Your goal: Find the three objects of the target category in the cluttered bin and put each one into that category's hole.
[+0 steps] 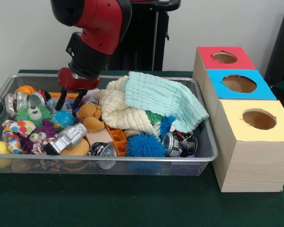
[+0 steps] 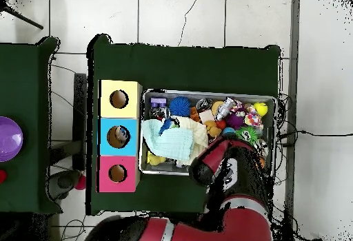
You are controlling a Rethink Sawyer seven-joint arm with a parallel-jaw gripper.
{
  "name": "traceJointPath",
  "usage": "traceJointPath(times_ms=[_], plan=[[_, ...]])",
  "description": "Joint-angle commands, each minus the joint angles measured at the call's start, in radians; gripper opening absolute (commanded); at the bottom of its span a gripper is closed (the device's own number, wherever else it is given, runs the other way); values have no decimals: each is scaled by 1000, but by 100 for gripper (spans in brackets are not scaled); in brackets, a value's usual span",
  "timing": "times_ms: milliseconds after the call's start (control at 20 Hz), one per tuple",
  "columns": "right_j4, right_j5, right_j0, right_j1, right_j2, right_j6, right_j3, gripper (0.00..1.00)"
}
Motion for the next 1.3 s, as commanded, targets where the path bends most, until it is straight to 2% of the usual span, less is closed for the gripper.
traceJointPath(times_ms=[50,600,1100,1250,1300], plan=[[-95,-86,6,149,-116,292,-160,100],[-3,-129,22,173,-164,246,-170,100],[28,-120,-1,160,-141,161,-155,100],[38,-159,-20,138,-119,162,-143,100],[36,-183,-29,129,-104,158,-137,0]])
